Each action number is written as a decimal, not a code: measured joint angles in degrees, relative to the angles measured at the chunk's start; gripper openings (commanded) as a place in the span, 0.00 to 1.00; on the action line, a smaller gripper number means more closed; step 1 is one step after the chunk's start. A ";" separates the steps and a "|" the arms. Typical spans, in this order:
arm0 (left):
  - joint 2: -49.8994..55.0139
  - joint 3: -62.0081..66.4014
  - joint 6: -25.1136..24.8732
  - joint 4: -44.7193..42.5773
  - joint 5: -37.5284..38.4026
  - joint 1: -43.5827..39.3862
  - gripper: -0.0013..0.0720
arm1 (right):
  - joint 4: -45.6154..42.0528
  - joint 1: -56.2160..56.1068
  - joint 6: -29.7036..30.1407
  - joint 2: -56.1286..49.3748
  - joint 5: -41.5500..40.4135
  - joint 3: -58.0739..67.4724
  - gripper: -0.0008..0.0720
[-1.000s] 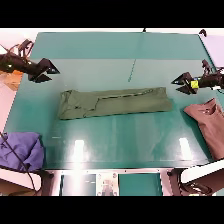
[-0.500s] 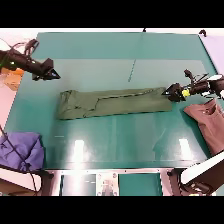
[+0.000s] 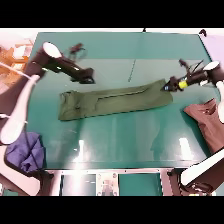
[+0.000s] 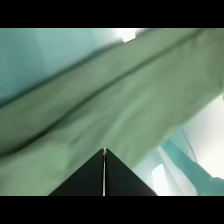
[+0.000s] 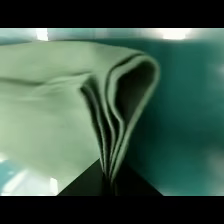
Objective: Fold the shirts.
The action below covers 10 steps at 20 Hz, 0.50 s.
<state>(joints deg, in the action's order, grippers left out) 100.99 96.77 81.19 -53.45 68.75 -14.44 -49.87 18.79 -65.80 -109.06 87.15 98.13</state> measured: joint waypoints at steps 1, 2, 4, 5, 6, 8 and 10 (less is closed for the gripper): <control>1.36 0.00 -0.09 0.20 -2.21 -2.95 0.06 | -0.22 -0.09 -0.85 1.64 2.34 1.46 0.03; 2.89 0.00 -0.11 0.37 -4.59 -5.79 0.06 | -0.39 -0.09 -1.55 3.80 4.22 2.69 0.03; 5.62 0.15 -0.20 1.86 -9.70 -10.62 0.06 | 0.79 -0.68 -3.08 9.11 8.79 4.39 0.03; 7.15 0.44 -0.24 2.84 -12.52 -12.92 0.06 | 0.96 -0.98 -3.76 11.47 10.43 4.81 0.03; 8.61 0.92 -0.26 3.61 -14.75 -14.86 0.06 | 1.42 -1.14 -4.31 14.12 11.85 5.20 0.03; 11.19 2.32 -0.28 5.62 -18.58 -17.68 0.06 | 2.56 -1.84 -5.35 18.60 14.10 5.64 0.03; 13.92 4.37 -0.28 7.58 -20.83 -20.09 0.06 | 3.54 -2.27 -6.12 21.81 14.95 5.86 0.03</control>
<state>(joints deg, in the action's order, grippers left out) 114.91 101.14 80.90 -45.87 47.92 -34.52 -46.33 16.51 -71.92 -87.24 102.10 103.98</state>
